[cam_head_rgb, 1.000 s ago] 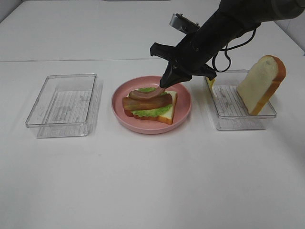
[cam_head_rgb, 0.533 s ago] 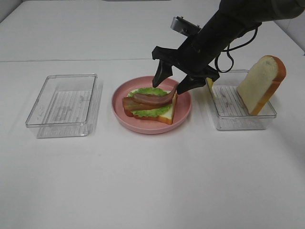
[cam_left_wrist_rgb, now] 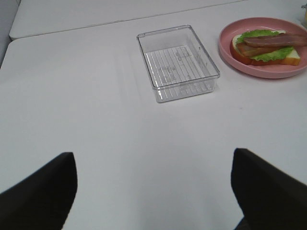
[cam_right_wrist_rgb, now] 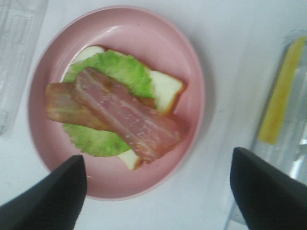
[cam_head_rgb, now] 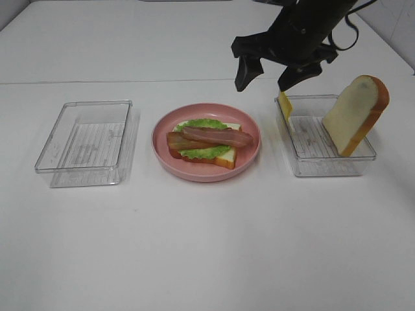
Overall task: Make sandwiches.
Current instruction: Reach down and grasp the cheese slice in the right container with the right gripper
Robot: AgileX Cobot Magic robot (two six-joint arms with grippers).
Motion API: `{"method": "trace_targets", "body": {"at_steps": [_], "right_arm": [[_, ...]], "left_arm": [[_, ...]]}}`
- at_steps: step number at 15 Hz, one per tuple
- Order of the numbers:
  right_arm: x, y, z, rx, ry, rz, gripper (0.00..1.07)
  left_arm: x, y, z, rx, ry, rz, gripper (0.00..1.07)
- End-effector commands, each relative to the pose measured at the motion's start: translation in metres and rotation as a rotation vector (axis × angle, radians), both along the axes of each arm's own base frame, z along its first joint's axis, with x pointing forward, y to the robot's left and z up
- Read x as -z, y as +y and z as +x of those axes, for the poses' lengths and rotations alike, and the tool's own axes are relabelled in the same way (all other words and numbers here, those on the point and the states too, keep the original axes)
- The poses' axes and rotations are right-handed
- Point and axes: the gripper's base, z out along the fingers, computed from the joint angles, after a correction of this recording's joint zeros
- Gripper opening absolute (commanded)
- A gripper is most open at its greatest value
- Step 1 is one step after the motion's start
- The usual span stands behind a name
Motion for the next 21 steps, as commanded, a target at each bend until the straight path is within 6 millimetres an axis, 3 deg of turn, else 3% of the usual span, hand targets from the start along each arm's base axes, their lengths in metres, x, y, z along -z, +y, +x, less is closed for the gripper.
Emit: {"method": "trace_targets", "body": {"at_steps": [1, 4, 6, 8, 9, 11, 13, 21], "right_arm": [[-0.022, -0.012, 0.004, 0.033, -0.034, -0.118, 0.77], [-0.049, -0.019, 0.014, 0.041, -0.139, -0.206, 0.74], [-0.056, -0.021, 0.020, 0.043, -0.181, -0.233, 0.71], [-0.049, -0.018, 0.030, 0.041, -0.164, -0.247, 0.68], [-0.033, -0.015, 0.039, 0.037, -0.116, -0.265, 0.68], [-0.022, -0.017, 0.045, 0.043, -0.079, -0.269, 0.68], [0.014, -0.019, 0.061, 0.062, 0.025, -0.254, 0.68], [0.058, -0.031, 0.075, 0.108, 0.124, -0.205, 0.60]], "left_arm": [[0.001, 0.000, -0.002, 0.001, -0.022, -0.006, 0.83], [0.001, 0.000, -0.002, 0.001, -0.022, -0.006, 0.83], [0.001, 0.000, -0.002, 0.001, -0.022, -0.006, 0.83], [0.001, 0.000, -0.002, 0.001, -0.022, -0.006, 0.83], [0.001, 0.000, -0.002, 0.001, -0.022, -0.006, 0.83], [0.001, 0.000, -0.002, 0.001, -0.022, -0.006, 0.83], [0.001, 0.000, -0.002, 0.001, -0.022, -0.006, 0.83], [0.001, 0.000, -0.002, 0.001, -0.022, -0.006, 0.83]]}}
